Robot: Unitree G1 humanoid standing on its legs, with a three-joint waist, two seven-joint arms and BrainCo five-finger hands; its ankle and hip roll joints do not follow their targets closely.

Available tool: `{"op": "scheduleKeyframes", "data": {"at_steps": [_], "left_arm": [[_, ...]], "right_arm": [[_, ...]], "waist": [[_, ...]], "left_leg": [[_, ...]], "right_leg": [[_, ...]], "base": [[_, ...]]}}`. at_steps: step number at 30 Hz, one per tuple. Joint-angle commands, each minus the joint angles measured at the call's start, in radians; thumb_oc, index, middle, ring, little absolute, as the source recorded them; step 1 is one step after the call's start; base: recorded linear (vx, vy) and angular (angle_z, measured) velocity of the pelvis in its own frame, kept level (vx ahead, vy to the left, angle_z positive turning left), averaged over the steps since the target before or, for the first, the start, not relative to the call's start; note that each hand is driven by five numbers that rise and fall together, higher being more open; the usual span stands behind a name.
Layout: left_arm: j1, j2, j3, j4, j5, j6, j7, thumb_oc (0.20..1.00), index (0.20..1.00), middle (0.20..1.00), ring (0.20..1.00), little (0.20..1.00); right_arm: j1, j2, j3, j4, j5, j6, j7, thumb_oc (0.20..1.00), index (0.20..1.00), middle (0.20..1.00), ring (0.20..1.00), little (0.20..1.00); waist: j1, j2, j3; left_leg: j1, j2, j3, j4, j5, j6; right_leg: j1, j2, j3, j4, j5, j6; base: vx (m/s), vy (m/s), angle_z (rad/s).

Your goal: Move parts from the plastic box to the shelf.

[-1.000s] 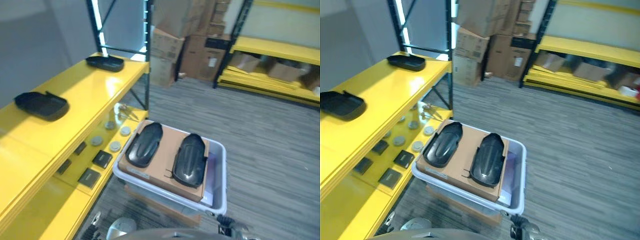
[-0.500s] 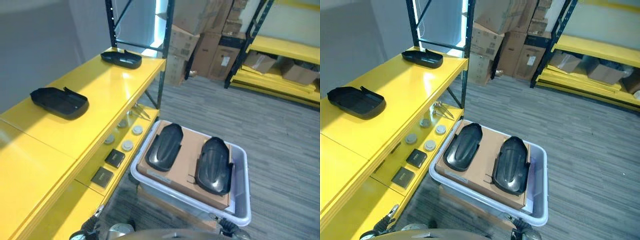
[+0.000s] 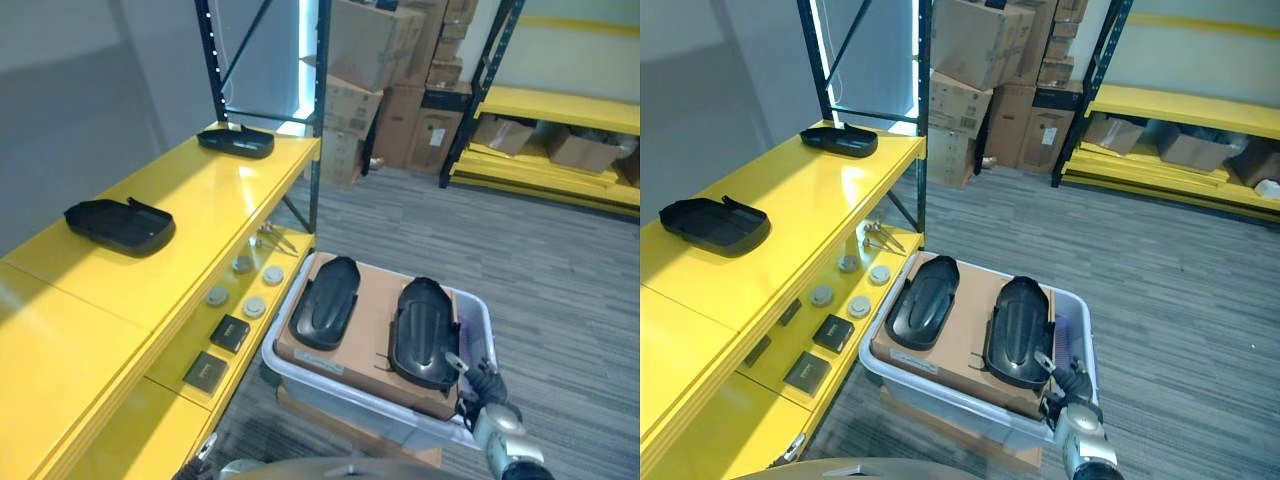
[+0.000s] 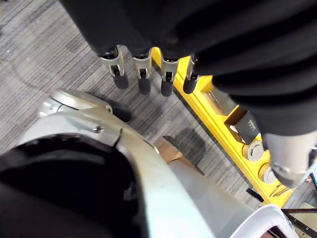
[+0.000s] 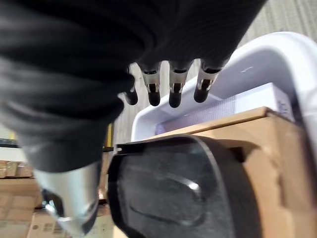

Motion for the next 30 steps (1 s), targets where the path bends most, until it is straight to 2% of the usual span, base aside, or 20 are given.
{"op": "scheduleKeyframes", "data": {"at_steps": [1, 6, 10, 12, 14, 19, 22, 30], "left_arm": [[-0.053, 0.003, -0.009, 0.045, -0.035, 0.018, -0.063, 1.000, 1.000, 1.000, 1.000, 1.000], [-0.040, -0.001, -0.001, 0.047, -0.048, 0.021, -0.076, 1.000, 1.000, 1.000, 1.000, 1.000], [-0.027, 0.006, 0.053, 0.050, -0.044, 0.019, -0.088, 1.000, 1.000, 1.000, 1.000, 1.000], [-0.026, 0.006, 0.059, 0.051, -0.040, 0.015, -0.090, 1.000, 1.000, 1.000, 1.000, 1.000], [-0.018, 0.008, 0.067, 0.055, -0.039, -0.011, -0.097, 1.000, 1.000, 1.000, 1.000, 1.000], [-0.009, 0.023, 0.049, 0.049, -0.022, -0.008, -0.112, 1.000, 1.000, 1.000, 1.000, 1.000], [0.001, 0.042, 0.039, 0.051, -0.009, -0.003, -0.127, 1.000, 1.000, 1.000, 1.000, 1.000], [0.022, 0.068, 0.036, 0.047, -0.005, -0.009, -0.155, 1.000, 1.000, 1.000, 1.000, 1.000]], "right_arm": [[-0.063, -0.049, -0.018, -0.057, 0.004, -0.019, -0.010, 1.000, 1.000, 1.000, 1.000, 1.000], [-0.091, -0.062, -0.047, -0.142, -0.005, -0.016, -0.081, 1.000, 1.000, 1.000, 1.000, 1.000], [-0.085, -0.075, -0.091, -0.275, -0.108, 0.045, -0.139, 1.000, 1.000, 1.000, 1.000, 1.000], [-0.084, -0.079, -0.097, -0.279, -0.122, 0.059, -0.149, 1.000, 1.000, 1.000, 1.000, 1.000], [-0.097, -0.116, -0.122, -0.226, -0.166, 0.099, -0.201, 1.000, 1.000, 1.000, 1.000, 1.000], [-0.129, -0.177, -0.141, -0.089, -0.166, 0.079, -0.240, 1.000, 1.000, 1.000, 1.000, 1.000], [-0.144, -0.210, -0.158, 0.013, -0.143, 0.043, -0.249, 1.000, 1.000, 1.000, 1.000, 1.000], [-0.160, -0.257, -0.180, 0.105, -0.094, 0.025, -0.227, 1.000, 1.000, 1.000, 1.000, 1.000]], "waist": [[0.022, -0.003, -0.005], [0.025, -0.003, -0.010], [0.021, -0.005, -0.011], [0.021, -0.007, -0.012], [0.029, -0.011, -0.010], [0.057, -0.015, -0.003], [0.078, -0.016, 0.007], [0.102, -0.015, 0.033]], "left_leg": [[0.013, -0.005, -0.061, 0.002, -0.067, 0.013], [0.016, -0.008, -0.064, -0.002, -0.070, 0.018], [0.017, -0.011, -0.061, -0.002, -0.075, 0.022], [0.017, -0.012, -0.060, -0.002, -0.075, 0.022], [0.016, -0.009, -0.052, -0.002, -0.079, 0.023], [0.004, -0.009, -0.058, 0.000, -0.079, 0.025], [-0.012, -0.008, -0.070, -0.002, -0.076, 0.024], [-0.036, -0.004, -0.087, -0.002, -0.071, 0.021]], "right_leg": [[-0.029, 0.026, 0.029, 0.045, -0.023, 0.019], [-0.032, 0.030, 0.037, 0.053, -0.031, 0.018], [-0.037, 0.032, 0.044, 0.057, -0.035, 0.020], [-0.038, 0.032, 0.044, 0.058, -0.035, 0.020], [-0.038, 0.032, 0.036, 0.065, -0.046, 0.018], [-0.043, 0.031, 0.017, 0.070, -0.052, 0.021], [-0.051, 0.032, 0.001, 0.070, -0.051, 0.027], [-0.070, 0.028, -0.023, 0.075, -0.045, 0.040]], "base": [[0.00, 0.042, 0.05], [0.00, 0.021, 0.01], [0.04, 0.037, -0.02], [0.07, 0.019, -0.03], [0.16, 0.024, -0.07], [0.09, -0.009, -0.06], [0.06, -0.021, -0.02], [0.00, 0.004, 0.03]]}}
